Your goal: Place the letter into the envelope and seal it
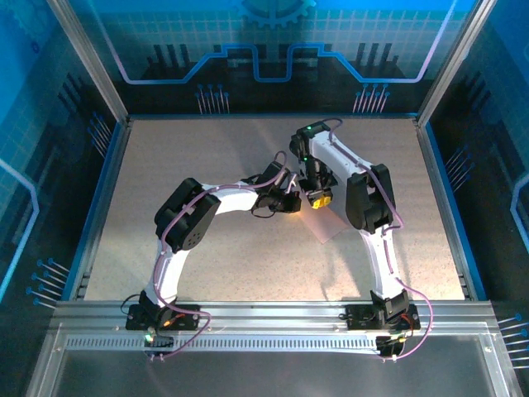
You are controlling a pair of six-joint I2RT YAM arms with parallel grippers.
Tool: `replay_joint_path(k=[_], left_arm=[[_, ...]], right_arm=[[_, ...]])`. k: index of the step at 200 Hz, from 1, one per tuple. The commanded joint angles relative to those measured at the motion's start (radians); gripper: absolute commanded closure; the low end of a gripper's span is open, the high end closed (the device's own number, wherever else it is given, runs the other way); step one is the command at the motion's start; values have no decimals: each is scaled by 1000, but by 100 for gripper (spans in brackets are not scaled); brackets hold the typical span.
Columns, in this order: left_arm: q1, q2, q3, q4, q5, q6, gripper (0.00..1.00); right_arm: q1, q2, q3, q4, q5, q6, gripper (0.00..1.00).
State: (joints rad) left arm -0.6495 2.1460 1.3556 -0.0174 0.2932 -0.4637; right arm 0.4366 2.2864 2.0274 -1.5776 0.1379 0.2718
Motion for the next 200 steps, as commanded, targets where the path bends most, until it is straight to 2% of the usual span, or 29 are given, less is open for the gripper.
replay_joint_path(k=[1,106,120,139,159,181,200], left_arm=[[-10,33,3,-46,-8,29,100],[-9,-78,0,-83,-107,72,100],[-7,-116,-4,-93,-130,82,90],[2,-196,-12,-106,-142,84,66],[18,-315,-44,-114,-173,59,48],[60,-468,-128,-105,-197,-47,34],[95,-602,-222,-39,-152,-179,24]], right_arm=[[-6,-2,21,27,-31,22,100],[-3,-227,-29,49,-22,85,100],[-2,-264,-58,62,-24,90,100],[-3,-318,-104,91,-25,99,100],[-4,-387,-156,138,-22,117,100],[-6,-476,-220,216,-39,140,100],[2,-545,-277,298,-53,164,100]])
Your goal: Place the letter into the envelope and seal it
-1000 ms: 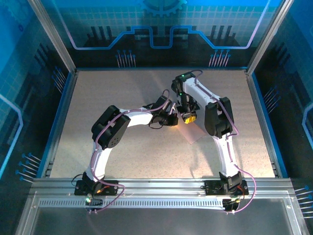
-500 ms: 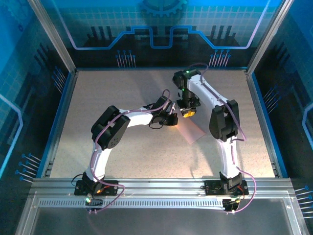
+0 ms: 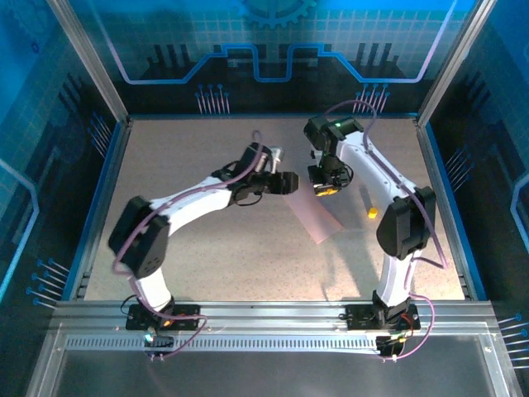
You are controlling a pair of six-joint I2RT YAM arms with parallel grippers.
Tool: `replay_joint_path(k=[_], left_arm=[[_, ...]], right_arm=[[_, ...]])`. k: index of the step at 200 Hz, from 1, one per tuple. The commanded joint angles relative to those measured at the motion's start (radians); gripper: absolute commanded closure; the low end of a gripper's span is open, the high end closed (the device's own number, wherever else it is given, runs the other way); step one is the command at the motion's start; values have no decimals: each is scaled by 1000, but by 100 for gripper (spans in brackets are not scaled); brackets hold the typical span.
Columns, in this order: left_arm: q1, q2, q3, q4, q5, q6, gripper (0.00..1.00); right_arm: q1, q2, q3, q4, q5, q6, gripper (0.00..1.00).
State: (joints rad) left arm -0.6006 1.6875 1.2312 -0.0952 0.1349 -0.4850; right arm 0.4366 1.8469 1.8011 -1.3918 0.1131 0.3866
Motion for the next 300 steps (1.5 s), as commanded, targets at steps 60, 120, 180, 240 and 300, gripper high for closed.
replay_joint_path(k=[60,120,180,240,300], left_arm=[[73,-367,-292,280,116,-543,17],[81,-336,-317,435,174,-694,17],[85,-251,-291,549,208,-755,24],[84,-227,-270,561,214,-757,42],[84,-226,-272,571,209,-755,72]], right_arm=[[85,-326,-282,529,-118,137,100],[168,-428,-437,822,-186,187,100],[241,-469,-504,934,-161,200,100],[262,-470,-532,965,-167,209,100],[263,-462,-534,949,-177,212,100]])
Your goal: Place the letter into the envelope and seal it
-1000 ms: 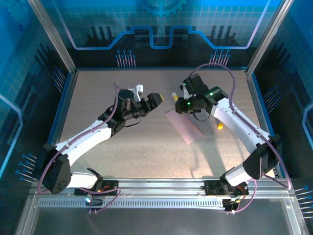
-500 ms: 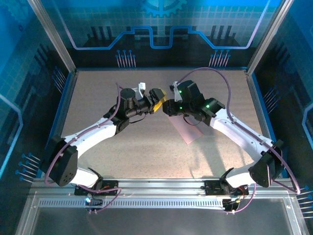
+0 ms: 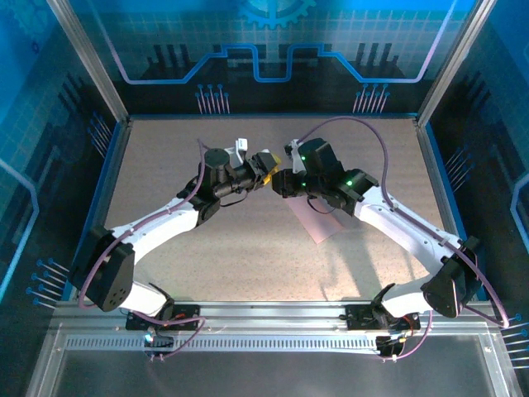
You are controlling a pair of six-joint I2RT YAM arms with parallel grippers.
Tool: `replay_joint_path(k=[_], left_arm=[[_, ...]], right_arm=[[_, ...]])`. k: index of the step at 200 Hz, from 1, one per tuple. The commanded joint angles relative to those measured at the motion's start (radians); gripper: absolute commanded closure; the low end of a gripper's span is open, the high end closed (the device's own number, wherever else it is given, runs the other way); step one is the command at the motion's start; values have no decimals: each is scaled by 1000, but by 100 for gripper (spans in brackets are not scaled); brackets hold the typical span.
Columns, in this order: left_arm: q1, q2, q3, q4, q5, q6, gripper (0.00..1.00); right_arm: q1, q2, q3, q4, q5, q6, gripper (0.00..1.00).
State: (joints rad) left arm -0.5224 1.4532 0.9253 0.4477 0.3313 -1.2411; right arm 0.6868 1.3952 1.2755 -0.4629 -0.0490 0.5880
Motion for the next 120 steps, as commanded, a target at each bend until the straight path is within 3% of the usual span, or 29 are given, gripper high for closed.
replay_joint_path(k=[1,16,38,60,105,120], left_arm=[[7,8,34,27,12,0,72],[9,9,33,27,12,4,81],[16,9,30,21,16,13,88],[37,6,31,-9,23,43,90],[79,18,46,-145,38,180,91],[78,33,57,-201,34,230,92]], right_arm=[[12,-9,-8,20,-14,10,100],[12,-15,-14,18,-12,6,100],[-1,-42,-27,12,-3,-4,83],[-41,-95,-46,-15,-11,-13,75],[-172,-210,-107,-90,-24,-30,71],[-228,-236,-134,-100,-34,-25,76]])
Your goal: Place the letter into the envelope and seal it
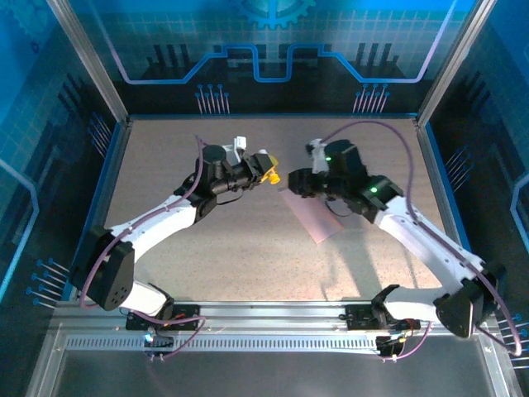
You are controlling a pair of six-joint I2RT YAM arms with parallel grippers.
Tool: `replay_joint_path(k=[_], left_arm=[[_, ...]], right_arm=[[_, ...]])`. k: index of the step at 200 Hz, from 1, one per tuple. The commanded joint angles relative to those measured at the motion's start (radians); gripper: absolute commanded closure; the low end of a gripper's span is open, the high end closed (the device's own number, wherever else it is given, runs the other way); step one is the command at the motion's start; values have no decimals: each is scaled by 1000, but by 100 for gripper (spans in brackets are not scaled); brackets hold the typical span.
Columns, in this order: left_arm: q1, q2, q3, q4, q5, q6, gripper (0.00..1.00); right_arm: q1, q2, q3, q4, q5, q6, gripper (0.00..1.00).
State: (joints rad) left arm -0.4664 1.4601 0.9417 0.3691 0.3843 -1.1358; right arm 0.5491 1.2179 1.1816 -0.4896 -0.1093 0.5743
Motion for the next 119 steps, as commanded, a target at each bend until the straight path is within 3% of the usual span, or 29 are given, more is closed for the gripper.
replay_joint_path(k=[1,47,119], left_arm=[[23,27,40,-124,-19,127,92],[-18,106,26,-135,-63,171,95],[-182,332,42,64,-206,102,100]], right_arm=[[-93,-59,-42,-74,25,-12,77],[-212,-17,-70,-120,55,-41,100],[-365,233,-163,33,20,-66,100]])
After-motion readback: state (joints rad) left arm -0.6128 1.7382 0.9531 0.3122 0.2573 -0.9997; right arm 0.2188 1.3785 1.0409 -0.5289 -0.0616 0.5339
